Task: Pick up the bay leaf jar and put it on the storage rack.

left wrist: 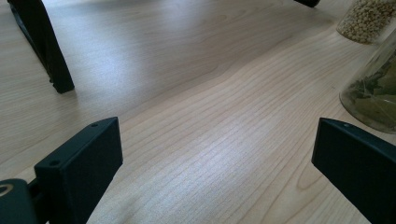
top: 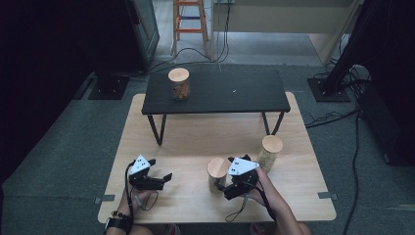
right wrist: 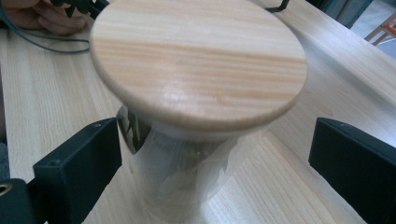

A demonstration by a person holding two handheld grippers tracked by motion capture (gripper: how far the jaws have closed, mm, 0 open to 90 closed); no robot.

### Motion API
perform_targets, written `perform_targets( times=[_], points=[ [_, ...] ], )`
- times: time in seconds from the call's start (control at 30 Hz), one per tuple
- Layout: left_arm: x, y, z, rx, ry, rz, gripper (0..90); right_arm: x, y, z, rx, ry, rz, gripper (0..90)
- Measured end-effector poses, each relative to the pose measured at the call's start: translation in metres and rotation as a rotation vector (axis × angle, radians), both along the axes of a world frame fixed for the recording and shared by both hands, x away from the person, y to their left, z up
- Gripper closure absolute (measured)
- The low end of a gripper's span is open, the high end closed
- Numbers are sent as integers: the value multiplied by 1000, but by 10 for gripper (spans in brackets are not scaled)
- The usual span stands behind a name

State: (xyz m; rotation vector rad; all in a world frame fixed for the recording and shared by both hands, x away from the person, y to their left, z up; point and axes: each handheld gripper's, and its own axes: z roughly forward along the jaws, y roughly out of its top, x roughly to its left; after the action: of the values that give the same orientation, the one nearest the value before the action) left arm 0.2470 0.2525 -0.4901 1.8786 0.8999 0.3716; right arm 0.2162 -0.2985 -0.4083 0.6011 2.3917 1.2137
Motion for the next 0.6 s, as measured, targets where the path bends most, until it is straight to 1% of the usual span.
perform_targets(
  times=[0.07,0.27,0.4,0.43,0.47,0.5,0.57,0.6],
  points=[
    [0,0,0,-1,0,0,19,2,2,1,-2,0,4,26],
    [0,0,0,-3,0,1,19,7,6,3,13,22,6,55],
    [0,0,0,-4,0,0,19,12,7,5,29,53,14,81],
    [0,0,0,-4,0,1,19,13,7,5,29,57,17,98],
    [0,0,0,-4,0,0,19,14,7,5,29,59,20,136],
    [0,1,-1,-5,1,1,19,17,5,6,33,73,30,147],
    [0,1,-1,-8,1,1,20,20,6,8,27,93,31,148],
    [0,1,-1,-8,2,1,19,21,6,8,20,95,36,147]
  ],
)
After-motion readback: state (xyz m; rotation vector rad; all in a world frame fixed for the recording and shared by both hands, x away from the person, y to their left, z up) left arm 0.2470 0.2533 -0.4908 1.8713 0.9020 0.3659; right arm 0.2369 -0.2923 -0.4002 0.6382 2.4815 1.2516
